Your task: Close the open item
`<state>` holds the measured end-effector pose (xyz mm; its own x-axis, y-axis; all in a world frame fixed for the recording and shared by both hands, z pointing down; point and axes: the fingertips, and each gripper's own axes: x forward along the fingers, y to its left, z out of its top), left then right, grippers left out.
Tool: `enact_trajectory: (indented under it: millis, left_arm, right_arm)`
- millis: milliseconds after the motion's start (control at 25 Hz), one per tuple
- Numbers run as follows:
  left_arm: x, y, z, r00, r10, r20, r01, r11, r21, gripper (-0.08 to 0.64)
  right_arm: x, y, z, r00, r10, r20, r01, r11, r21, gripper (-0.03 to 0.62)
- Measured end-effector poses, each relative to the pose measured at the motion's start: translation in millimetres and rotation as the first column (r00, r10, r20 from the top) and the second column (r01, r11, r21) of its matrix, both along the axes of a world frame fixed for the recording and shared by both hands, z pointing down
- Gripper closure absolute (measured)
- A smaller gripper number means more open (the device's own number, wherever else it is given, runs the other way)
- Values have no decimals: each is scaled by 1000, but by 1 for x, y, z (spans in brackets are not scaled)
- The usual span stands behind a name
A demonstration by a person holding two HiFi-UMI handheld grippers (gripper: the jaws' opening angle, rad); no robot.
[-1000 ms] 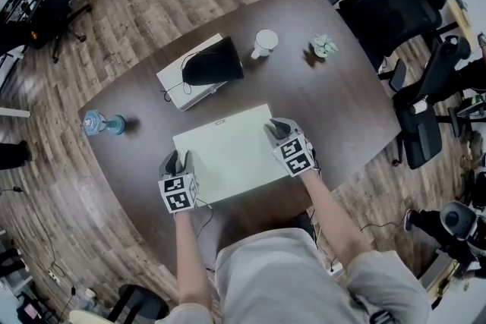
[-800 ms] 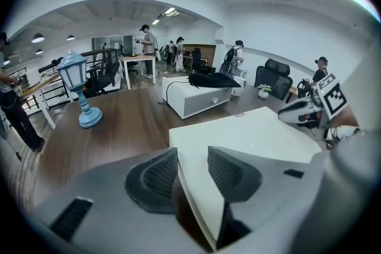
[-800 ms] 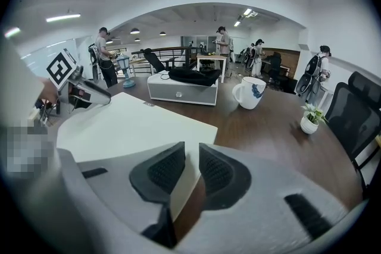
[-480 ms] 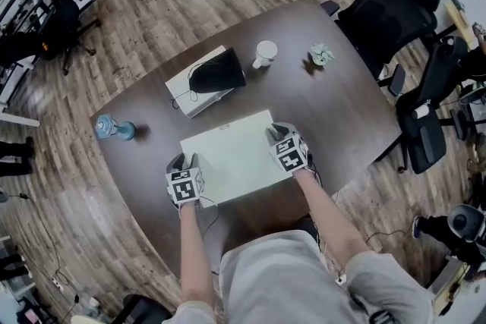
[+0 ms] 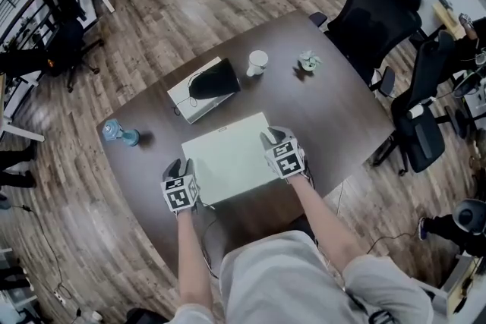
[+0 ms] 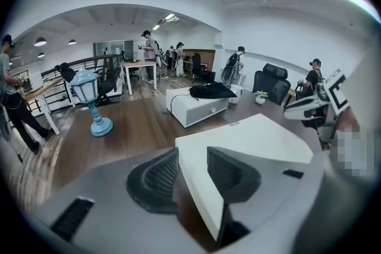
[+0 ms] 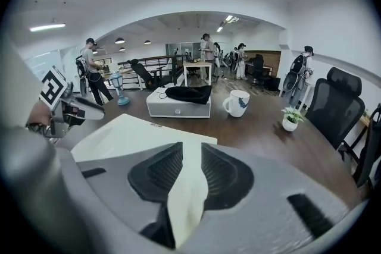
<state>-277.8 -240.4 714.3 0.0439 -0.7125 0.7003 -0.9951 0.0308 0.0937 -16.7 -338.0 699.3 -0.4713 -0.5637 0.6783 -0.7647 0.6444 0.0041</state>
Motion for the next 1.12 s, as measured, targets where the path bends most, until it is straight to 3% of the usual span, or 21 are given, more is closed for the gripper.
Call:
enact_trajectory:
  millis: [560,840,1120]
  left_arm:
    - [19,42,-52,995,56,-82,-43,988,145,419]
    - [34,51,-88,989,79,-124,-45,967,249,422]
    - [48,62,-106,985,109,-136,-66,957,284,422]
  right_arm:
    - [-4,57,-39,996,3,94,-9,998,56,486]
    - [4,78,-49,986,65,156,-70,997,28,476]
    - [-1,99,-66,979,48,198,-56,998,35,469]
